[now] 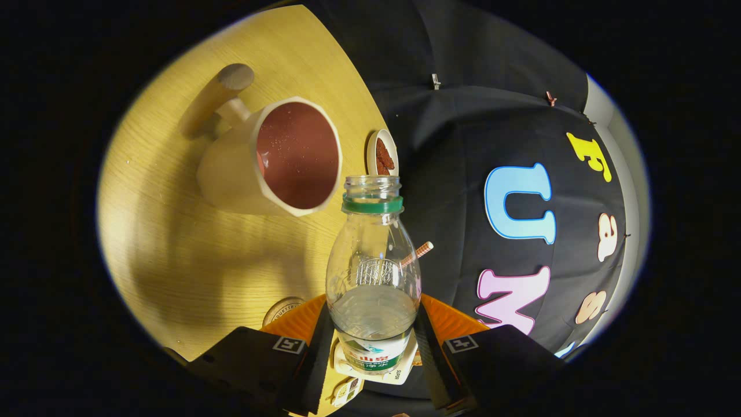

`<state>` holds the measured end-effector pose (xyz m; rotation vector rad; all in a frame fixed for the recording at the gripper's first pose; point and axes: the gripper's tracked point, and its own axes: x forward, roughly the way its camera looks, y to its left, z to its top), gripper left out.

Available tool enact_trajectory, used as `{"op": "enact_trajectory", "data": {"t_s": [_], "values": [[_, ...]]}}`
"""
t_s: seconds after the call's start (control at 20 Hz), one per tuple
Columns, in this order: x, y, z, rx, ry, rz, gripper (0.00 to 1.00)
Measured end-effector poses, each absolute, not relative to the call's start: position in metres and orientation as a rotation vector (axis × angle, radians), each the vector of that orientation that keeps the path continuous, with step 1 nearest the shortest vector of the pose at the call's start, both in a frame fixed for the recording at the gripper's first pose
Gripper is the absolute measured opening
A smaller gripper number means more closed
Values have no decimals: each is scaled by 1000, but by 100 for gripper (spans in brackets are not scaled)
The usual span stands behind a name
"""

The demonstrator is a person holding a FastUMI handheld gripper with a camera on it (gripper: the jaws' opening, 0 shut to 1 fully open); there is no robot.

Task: Take the bottle from table, then pour the juice into the cup, finally place the bottle on the coaster

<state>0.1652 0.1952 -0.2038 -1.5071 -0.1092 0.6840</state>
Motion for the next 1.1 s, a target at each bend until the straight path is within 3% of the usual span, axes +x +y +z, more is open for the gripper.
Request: {"op": "enact_trajectory", "data": {"t_s": [1.1], "values": [[173, 209, -198, -1698, -221, 724, 72]]}}
